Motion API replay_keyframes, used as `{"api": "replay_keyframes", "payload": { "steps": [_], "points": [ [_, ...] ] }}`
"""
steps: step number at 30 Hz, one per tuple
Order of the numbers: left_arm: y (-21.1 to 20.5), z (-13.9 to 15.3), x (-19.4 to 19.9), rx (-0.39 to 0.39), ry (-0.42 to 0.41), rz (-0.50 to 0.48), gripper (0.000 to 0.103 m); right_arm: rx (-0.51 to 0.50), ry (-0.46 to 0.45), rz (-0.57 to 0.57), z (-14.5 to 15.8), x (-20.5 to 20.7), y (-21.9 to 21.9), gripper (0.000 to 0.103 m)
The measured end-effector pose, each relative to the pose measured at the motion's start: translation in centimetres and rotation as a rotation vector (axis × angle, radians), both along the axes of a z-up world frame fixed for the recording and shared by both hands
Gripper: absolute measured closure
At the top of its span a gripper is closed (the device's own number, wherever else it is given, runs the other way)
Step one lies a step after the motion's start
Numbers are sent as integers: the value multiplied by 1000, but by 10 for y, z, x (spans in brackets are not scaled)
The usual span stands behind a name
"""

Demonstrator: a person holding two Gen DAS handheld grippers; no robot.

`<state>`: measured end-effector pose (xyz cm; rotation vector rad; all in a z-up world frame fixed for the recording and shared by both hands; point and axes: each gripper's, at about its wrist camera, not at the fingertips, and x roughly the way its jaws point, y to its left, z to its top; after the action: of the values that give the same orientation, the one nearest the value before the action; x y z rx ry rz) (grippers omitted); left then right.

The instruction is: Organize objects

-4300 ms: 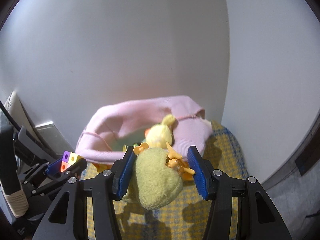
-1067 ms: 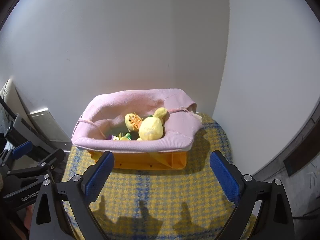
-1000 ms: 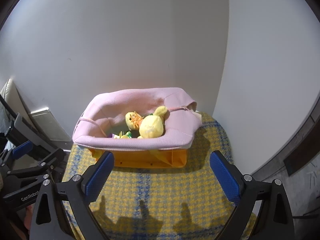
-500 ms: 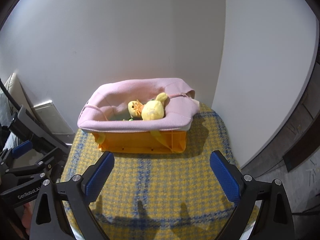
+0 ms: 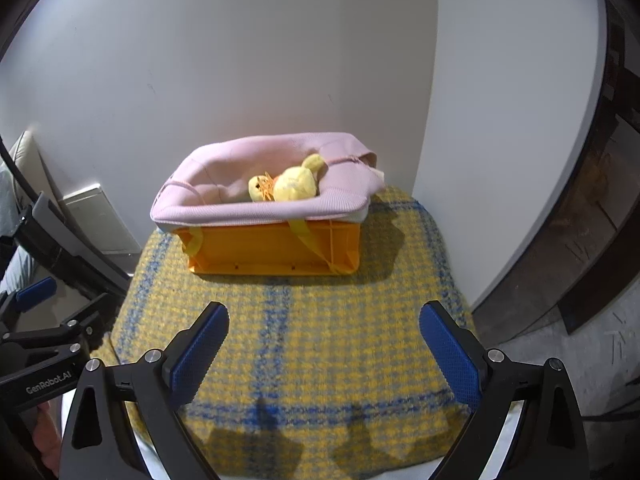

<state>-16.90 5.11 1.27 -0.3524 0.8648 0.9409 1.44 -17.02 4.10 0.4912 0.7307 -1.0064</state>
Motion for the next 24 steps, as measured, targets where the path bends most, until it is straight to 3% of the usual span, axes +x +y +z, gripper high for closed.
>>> {"api": "replay_keyframes", "payload": {
  "steps": [24],
  "points": [
    [-36, -40, -35, -87, 59, 12, 0, 58, 3, 7, -33, -24, 45, 6]
  ]
}}
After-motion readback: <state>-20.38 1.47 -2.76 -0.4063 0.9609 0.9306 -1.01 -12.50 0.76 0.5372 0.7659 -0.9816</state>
